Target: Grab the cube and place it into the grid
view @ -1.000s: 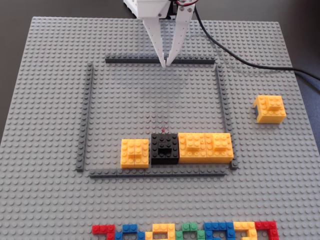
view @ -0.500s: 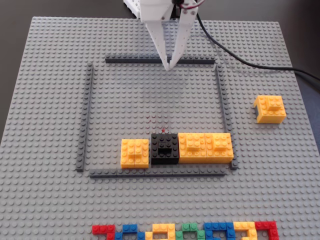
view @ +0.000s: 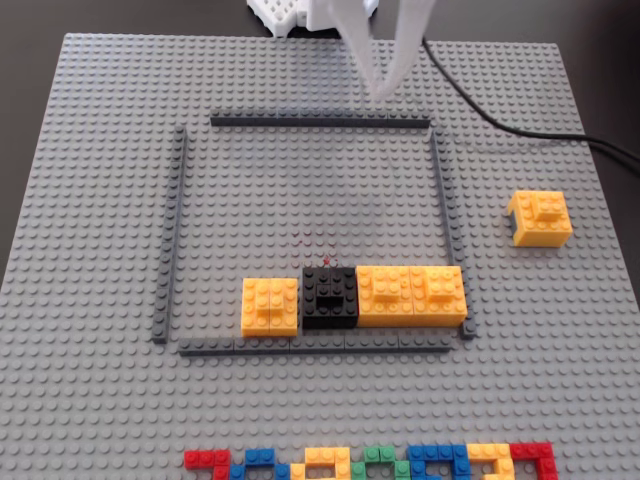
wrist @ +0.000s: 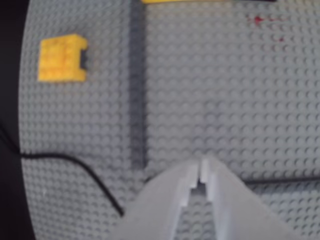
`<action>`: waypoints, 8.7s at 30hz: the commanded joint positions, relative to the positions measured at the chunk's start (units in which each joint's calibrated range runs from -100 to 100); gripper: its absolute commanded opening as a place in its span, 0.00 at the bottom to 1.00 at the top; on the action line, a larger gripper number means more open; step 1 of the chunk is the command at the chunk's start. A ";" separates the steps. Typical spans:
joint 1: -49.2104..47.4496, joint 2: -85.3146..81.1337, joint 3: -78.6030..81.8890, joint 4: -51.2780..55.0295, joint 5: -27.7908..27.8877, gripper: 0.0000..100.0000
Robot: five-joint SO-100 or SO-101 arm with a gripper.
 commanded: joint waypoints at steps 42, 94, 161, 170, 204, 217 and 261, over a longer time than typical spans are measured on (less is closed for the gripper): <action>-15.76 73.34 -80.61 9.11 -7.72 0.01; -13.04 80.90 -73.82 5.20 -9.77 0.07; 12.82 36.19 -62.67 12.09 6.59 0.04; 21.95 36.02 -53.52 7.11 12.06 0.04; 29.03 71.45 -74.63 3.05 19.29 0.03; 26.08 76.69 -77.26 1.98 18.36 0.03; 26.89 79.36 -75.99 -0.81 17.78 0.25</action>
